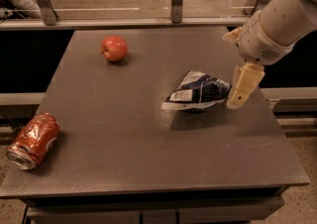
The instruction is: Move blue chip bag near apple
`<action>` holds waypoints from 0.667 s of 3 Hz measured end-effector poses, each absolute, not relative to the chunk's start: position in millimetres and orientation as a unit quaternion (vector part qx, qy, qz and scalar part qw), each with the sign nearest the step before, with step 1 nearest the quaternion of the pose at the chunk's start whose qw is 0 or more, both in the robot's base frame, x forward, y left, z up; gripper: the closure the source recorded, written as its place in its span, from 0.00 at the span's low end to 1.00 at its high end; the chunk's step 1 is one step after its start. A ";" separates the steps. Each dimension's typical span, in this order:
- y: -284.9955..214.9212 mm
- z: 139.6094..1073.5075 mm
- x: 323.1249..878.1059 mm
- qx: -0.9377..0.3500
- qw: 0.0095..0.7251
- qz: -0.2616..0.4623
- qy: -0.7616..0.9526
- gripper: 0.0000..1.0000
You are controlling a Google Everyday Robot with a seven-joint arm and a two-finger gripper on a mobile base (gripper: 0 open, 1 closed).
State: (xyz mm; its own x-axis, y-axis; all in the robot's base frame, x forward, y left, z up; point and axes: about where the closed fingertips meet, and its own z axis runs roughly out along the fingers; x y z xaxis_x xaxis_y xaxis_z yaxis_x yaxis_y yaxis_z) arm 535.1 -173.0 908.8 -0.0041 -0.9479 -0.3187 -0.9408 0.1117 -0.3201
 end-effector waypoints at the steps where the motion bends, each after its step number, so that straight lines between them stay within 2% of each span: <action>1: -171.8 905.0 536.9 -0.669 0.232 -0.006 0.706 0.19; 2: -170.6 905.2 536.6 -0.670 0.231 -0.006 0.705 0.16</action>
Offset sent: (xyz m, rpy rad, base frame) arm 0.0023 0.0001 -0.0041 0.0017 0.0028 0.0055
